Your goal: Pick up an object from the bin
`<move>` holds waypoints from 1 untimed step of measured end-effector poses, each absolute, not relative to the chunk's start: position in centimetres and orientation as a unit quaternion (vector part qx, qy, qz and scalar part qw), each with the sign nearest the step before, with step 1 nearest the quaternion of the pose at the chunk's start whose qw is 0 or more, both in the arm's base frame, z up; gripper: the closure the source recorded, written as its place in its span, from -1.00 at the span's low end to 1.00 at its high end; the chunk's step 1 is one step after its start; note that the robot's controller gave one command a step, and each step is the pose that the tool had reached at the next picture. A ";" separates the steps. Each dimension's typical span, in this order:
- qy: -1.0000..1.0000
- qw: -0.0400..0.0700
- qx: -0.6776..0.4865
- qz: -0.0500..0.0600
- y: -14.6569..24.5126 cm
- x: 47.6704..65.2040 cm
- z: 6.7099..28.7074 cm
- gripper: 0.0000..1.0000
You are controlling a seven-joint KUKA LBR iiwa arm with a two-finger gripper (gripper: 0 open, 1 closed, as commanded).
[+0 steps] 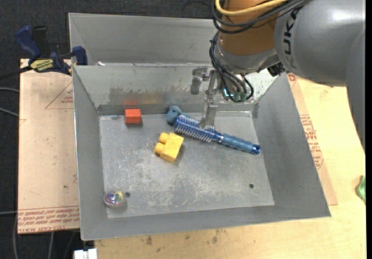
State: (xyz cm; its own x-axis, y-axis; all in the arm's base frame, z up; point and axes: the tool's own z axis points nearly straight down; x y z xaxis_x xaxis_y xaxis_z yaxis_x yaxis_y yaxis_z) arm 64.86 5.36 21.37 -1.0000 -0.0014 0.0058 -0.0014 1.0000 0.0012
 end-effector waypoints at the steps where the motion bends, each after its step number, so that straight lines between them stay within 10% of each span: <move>1: -0.996 0.003 0.087 -0.001 5.1 61.8 13.1 -1.00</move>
Offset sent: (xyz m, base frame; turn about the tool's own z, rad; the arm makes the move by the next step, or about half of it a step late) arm -0.0291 -0.0027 -0.0784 -0.1732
